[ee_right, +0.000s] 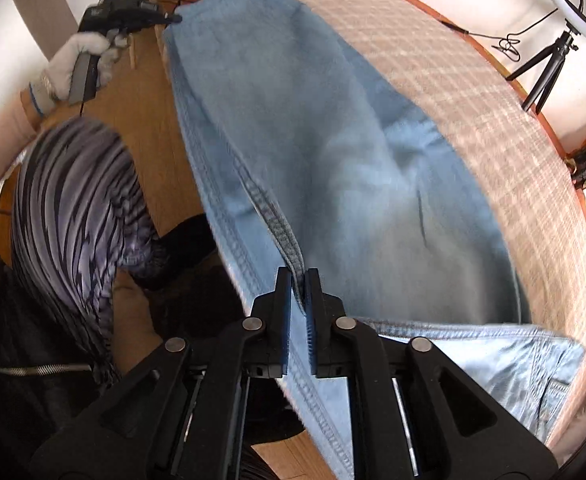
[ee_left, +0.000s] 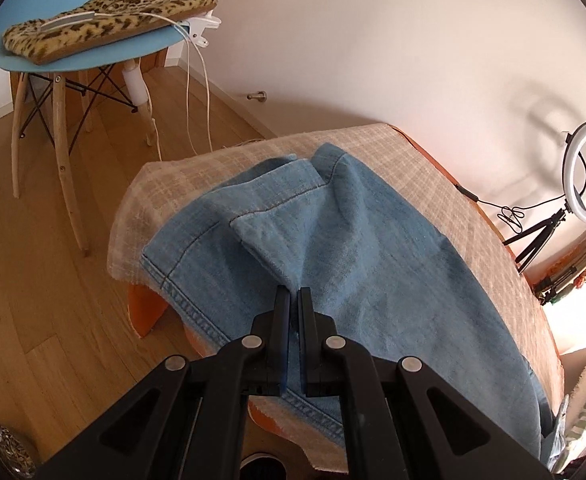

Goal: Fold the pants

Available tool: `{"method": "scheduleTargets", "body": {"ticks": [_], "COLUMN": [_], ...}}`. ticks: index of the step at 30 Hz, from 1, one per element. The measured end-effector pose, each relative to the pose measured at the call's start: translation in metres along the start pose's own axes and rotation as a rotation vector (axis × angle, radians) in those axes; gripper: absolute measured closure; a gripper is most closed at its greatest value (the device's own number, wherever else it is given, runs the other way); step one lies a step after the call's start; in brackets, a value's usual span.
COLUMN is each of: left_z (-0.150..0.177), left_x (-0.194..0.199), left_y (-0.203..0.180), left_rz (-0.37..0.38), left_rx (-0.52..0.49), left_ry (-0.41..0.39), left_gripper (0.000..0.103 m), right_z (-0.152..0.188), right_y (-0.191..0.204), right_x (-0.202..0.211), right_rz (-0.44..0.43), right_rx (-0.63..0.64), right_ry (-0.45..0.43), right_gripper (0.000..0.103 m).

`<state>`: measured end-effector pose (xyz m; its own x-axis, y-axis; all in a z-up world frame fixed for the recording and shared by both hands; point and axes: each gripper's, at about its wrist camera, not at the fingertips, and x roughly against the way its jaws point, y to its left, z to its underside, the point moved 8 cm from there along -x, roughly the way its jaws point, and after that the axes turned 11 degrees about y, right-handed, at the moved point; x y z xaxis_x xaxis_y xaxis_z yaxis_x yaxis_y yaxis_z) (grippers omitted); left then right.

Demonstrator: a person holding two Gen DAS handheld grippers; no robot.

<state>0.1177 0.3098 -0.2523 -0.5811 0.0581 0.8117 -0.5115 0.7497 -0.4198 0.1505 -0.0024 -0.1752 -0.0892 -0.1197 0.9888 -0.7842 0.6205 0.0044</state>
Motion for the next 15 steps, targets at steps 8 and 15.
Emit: {"method": "scheduleTargets", "body": {"ticks": [8,15], "left_z": [-0.011,-0.031], "left_x": [-0.022,-0.027], "left_y": [0.007,0.021], "left_rz": [0.047,0.043], "left_rx": [0.043,0.123], "left_ry": [0.06,0.061], "left_gripper": [0.099,0.097], "right_z": [-0.137,-0.296], "right_y": [-0.019,-0.027], "right_x": [0.034,-0.005], "right_rz": [-0.111,-0.203], "right_rx": [-0.004,-0.02], "right_ry": [-0.18,-0.232], "right_gripper": [0.044,0.044]}}
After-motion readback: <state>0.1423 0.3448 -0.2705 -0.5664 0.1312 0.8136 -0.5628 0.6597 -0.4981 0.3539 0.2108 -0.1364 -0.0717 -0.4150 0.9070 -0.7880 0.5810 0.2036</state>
